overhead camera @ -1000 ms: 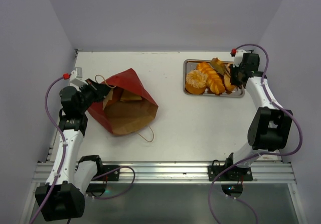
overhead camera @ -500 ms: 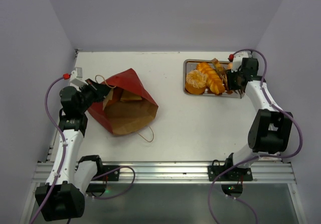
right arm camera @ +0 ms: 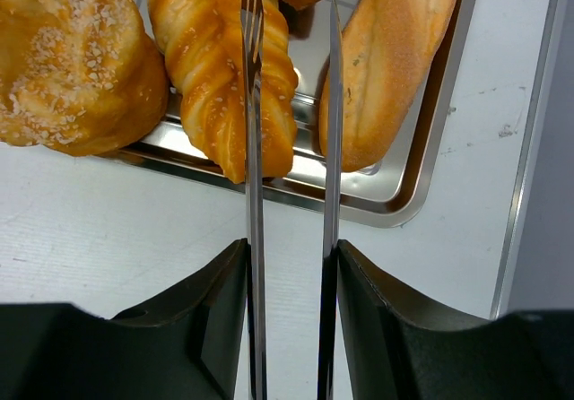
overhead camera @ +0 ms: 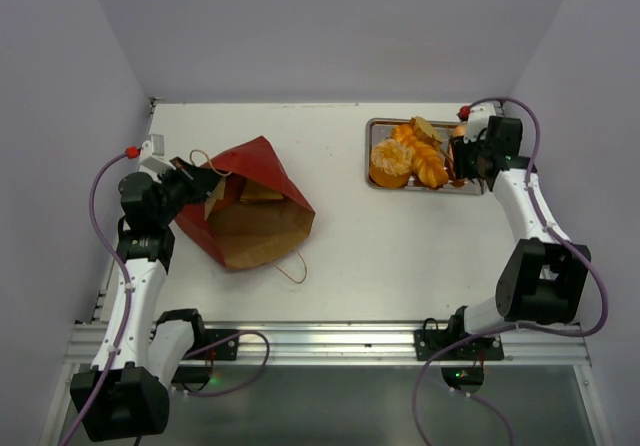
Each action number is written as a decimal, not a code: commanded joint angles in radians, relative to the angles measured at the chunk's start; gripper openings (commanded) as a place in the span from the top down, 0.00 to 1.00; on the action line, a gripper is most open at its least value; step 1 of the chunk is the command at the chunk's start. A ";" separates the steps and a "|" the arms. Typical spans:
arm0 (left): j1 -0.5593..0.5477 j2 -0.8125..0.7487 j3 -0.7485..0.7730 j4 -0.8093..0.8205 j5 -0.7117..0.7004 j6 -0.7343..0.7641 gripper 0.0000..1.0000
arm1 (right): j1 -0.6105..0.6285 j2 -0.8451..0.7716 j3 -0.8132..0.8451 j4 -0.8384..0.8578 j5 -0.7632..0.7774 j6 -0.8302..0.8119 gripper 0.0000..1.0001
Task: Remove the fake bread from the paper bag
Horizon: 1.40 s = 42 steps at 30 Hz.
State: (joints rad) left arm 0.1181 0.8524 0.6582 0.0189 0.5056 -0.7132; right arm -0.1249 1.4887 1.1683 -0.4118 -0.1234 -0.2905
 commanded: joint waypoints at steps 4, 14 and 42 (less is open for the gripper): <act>0.006 -0.010 0.027 -0.017 0.016 0.015 1.00 | -0.002 -0.097 -0.004 -0.002 -0.083 -0.024 0.54; 0.006 0.004 0.049 -0.046 0.056 0.046 1.00 | 0.054 -0.309 0.079 -0.425 -0.702 -0.384 0.57; 0.006 0.042 0.130 -0.112 0.024 0.017 1.00 | 1.229 0.100 0.171 0.145 0.562 -0.318 0.66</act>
State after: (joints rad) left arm 0.1184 0.8902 0.7452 -0.0853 0.5259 -0.6876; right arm 1.0851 1.5856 1.3033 -0.4229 0.2516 -0.6193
